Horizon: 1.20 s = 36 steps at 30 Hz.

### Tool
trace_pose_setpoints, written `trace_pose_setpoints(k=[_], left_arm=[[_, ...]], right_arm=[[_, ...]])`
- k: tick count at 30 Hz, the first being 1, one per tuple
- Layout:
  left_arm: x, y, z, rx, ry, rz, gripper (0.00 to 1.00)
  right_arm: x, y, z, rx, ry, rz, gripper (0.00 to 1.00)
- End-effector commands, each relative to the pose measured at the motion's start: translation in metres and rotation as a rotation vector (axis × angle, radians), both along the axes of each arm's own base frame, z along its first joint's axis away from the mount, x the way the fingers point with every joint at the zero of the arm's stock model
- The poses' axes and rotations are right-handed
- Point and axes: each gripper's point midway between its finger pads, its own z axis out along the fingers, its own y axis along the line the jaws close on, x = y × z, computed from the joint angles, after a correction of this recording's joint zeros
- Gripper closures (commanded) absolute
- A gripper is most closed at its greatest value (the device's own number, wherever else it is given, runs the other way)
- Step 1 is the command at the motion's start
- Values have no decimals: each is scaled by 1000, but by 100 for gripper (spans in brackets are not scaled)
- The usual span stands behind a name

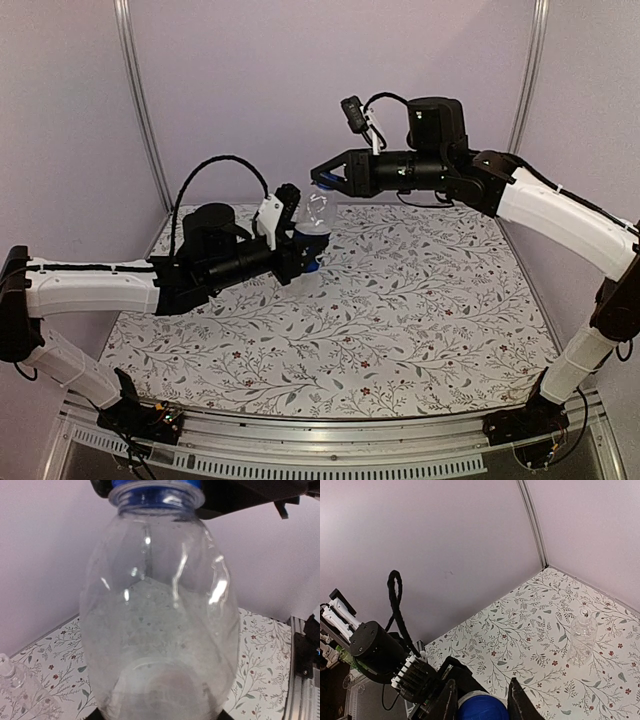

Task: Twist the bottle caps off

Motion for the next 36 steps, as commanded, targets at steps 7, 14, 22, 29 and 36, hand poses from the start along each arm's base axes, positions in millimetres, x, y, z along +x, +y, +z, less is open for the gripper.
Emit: trace_pose_setpoints(k=[7, 14, 22, 29, 36], left_arm=[[-92, -20, 33, -131, -105, -537, 60], [-133, -16, 35, -187, -128, -773, 59], [-139, -23, 24, -178, -56, -857, 60], [-100, -28, 18, -163, -45, -623, 62], [-45, -27, 5, -111, 34, -323, 63]], right_arm=[[-70, -5, 21, 26, -257, 486, 100], [-114, -12, 30, 105, -324, 801, 98], [-107, -11, 27, 133, -302, 869, 94], [-78, -11, 27, 58, -260, 679, 29], [-47, -19, 54, 25, -244, 394, 1]])
